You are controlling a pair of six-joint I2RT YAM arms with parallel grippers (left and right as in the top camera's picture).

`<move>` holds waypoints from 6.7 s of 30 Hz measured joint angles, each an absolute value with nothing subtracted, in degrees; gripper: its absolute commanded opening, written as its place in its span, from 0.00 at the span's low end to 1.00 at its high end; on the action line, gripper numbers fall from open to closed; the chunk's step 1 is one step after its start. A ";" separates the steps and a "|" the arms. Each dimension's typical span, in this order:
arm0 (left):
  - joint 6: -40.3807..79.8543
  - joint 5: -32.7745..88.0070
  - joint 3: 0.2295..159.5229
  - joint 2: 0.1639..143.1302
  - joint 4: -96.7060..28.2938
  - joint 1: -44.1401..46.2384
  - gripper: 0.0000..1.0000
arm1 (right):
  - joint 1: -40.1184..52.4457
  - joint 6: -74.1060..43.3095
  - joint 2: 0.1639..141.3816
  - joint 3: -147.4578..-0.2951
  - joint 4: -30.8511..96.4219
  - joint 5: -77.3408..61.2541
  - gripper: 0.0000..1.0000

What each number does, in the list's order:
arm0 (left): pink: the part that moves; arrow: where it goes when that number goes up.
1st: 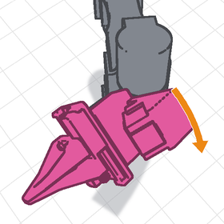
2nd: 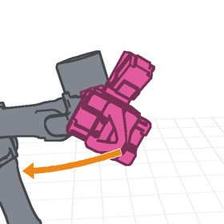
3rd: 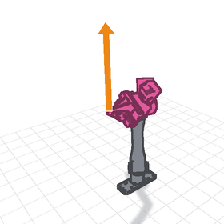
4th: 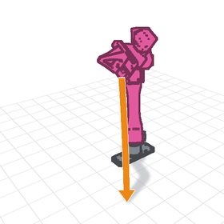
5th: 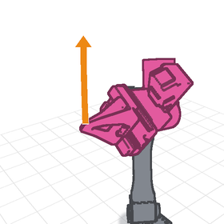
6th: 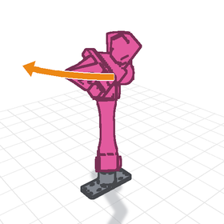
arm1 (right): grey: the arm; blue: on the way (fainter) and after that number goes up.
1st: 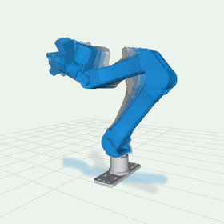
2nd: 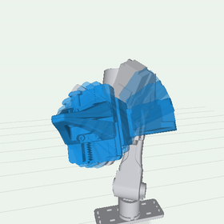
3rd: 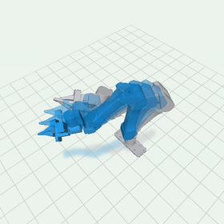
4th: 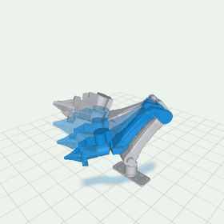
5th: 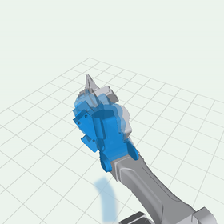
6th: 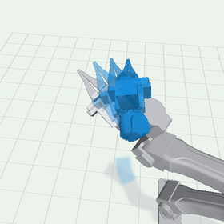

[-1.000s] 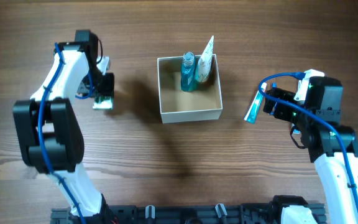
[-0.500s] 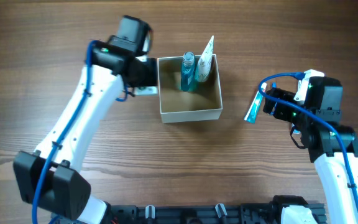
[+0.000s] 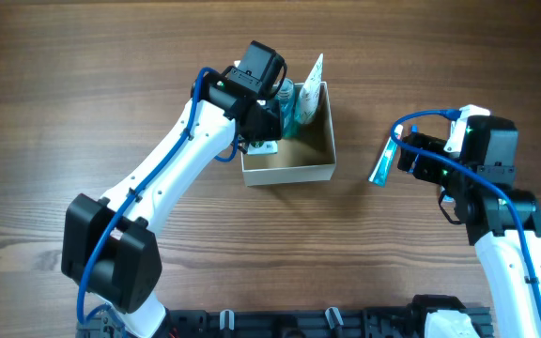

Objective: Pack container
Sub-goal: 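Lower the Dettol soap box into the box with the left gripper, then withdraw the left gripper and reach the right gripper toward the toothpaste, then grasp the Colgate toothpaste tube with the right gripper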

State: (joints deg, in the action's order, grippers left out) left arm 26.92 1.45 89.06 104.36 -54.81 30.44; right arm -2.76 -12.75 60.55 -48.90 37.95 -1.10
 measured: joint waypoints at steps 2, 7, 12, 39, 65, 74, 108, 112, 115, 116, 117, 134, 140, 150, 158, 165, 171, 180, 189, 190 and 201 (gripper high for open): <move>26.94 1.43 89.06 104.38 -54.81 30.44 0.27 | -2.76 -12.75 60.55 -48.90 37.95 -1.10 1.00; 26.96 1.43 89.06 104.38 -54.81 30.44 0.38 | -2.76 -12.75 60.55 -48.90 37.95 -1.10 1.00; 26.94 1.43 89.06 104.38 -54.81 30.44 0.44 | -2.76 -12.75 60.55 -48.90 37.95 -1.10 1.00; 27.33 1.43 89.03 104.38 -55.05 30.44 0.57 | -2.76 -12.75 60.55 -48.90 38.17 -1.10 1.00; 27.24 -7.68 89.06 88.09 -65.58 17.76 0.92 | -2.76 -11.81 59.90 -48.97 38.15 -4.08 1.00; 27.40 -6.46 89.06 87.50 -67.11 9.61 0.92 | -2.76 -12.53 59.00 -59.57 45.15 -1.06 1.00; 27.40 -4.43 89.06 87.50 -67.55 9.45 0.93 | 4.54 -33.45 93.12 -74.30 48.88 -7.44 1.00; 27.40 -4.43 89.06 87.50 -67.55 9.45 0.94 | 4.73 -34.52 96.14 -74.30 48.88 -5.39 1.00; 27.40 -4.43 89.06 87.50 -67.55 9.45 0.94 | 4.73 -34.26 98.02 -74.30 48.40 -4.34 1.00; 27.40 -4.43 89.06 87.50 -67.57 9.45 0.94 | 4.73 -34.20 98.61 -74.30 48.18 -3.95 1.00; 27.40 -4.43 89.06 87.50 -67.55 9.45 0.94 | 4.73 -34.06 99.09 -74.30 48.14 -3.68 1.00; 27.40 -4.43 89.06 87.50 -67.57 9.45 0.93 | 4.73 -25.36 106.21 -74.30 47.42 -0.40 1.00; 27.40 -4.43 89.06 87.53 -67.79 9.45 0.94 | 4.69 -25.17 108.88 -74.30 46.98 2.17 1.00; 27.38 -4.40 89.06 87.50 -67.79 9.45 0.93 | 4.69 -24.58 111.87 -74.30 44.64 4.16 1.00; 27.38 -4.40 89.06 87.50 -67.79 9.45 0.93 | 4.67 -24.14 114.45 -74.46 44.40 4.14 1.00; 27.40 -4.40 89.06 87.50 -67.79 9.45 0.95 | 4.67 -24.14 114.54 -74.52 44.56 4.14 0.96; 27.35 -4.40 89.06 87.50 -67.79 9.45 0.98 | 4.67 -24.08 114.54 -74.63 45.25 4.16 0.82; 27.35 -4.40 89.06 87.50 -67.79 9.45 0.99 | 4.69 -24.10 114.54 -74.63 45.80 4.16 0.47; 27.35 -4.40 89.06 87.50 -67.79 9.45 1.00 | 4.69 -24.12 114.54 -74.63 46.00 4.36 0.39; 27.35 -4.40 89.06 87.50 -67.79 9.45 0.99 | 4.69 -24.10 114.54 -74.63 46.00 4.34 0.38; 27.35 -4.40 89.06 87.50 -68.42 9.45 1.00 | 4.69 -24.03 114.56 -74.63 46.02 4.36 0.21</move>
